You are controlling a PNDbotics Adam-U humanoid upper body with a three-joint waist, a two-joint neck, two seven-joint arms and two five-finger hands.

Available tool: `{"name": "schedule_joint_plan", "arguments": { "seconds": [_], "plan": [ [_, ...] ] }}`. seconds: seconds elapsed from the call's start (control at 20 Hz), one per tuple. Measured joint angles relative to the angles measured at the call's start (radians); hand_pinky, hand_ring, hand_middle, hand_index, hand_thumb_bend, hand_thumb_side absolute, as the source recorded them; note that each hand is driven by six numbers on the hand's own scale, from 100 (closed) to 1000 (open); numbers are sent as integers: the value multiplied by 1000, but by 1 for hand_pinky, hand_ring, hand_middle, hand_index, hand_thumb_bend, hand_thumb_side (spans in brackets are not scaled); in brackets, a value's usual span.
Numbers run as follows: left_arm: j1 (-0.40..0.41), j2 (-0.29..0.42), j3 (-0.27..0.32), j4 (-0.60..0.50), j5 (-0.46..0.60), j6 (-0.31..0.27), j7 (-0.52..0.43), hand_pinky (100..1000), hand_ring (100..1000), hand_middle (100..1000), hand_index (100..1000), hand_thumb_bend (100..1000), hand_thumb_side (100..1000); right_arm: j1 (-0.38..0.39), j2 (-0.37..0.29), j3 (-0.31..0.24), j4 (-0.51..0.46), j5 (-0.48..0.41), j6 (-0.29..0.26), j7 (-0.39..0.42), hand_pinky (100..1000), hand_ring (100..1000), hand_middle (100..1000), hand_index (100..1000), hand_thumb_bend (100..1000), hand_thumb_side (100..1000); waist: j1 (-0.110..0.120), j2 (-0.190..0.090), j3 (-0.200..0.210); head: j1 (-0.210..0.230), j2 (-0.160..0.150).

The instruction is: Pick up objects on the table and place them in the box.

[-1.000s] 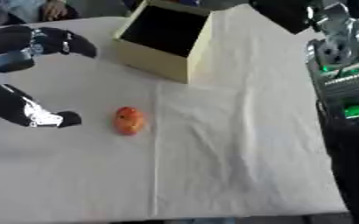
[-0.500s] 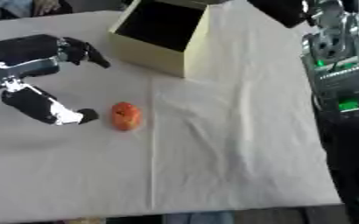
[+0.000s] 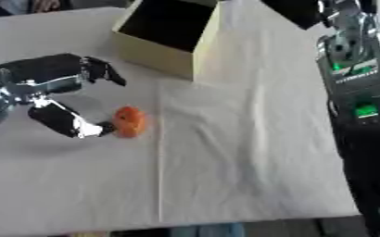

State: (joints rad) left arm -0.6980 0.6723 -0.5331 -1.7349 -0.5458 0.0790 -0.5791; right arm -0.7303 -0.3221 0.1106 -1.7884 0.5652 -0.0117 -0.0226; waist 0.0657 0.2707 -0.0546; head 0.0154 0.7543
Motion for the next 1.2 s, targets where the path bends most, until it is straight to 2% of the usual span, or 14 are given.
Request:
{"name": "schedule_joint_plan", "arguments": {
  "seconds": [0.3,0.45,0.75,0.9,1.2],
  "plan": [
    [0,-31,-12,52,-46,-22,4,722,833,775,876,402,406,0,0,0,0,-4,0,0,827,761,586,794,100,712,0,0,-2,0,-2],
    [-2,-43,-13,80,-77,-36,18,704,819,781,875,308,306,0,0,0,0,-7,0,0,827,762,587,794,100,714,0,0,-4,0,-7],
    [-7,-67,-19,128,-102,-54,26,672,812,794,879,216,284,1,0,0,0,-12,0,0,826,762,586,794,100,716,1,0,-7,0,-9],
    [-11,-80,-19,146,-107,-54,25,668,812,797,877,203,279,2,0,-1,0,-13,1,-2,826,762,586,794,100,717,3,1,-9,0,-9],
    [-15,-92,-24,173,-109,-55,4,680,828,811,884,236,279,6,0,-4,0,-14,2,-3,826,762,586,794,100,718,7,6,-13,1,-9]
  ]
}}
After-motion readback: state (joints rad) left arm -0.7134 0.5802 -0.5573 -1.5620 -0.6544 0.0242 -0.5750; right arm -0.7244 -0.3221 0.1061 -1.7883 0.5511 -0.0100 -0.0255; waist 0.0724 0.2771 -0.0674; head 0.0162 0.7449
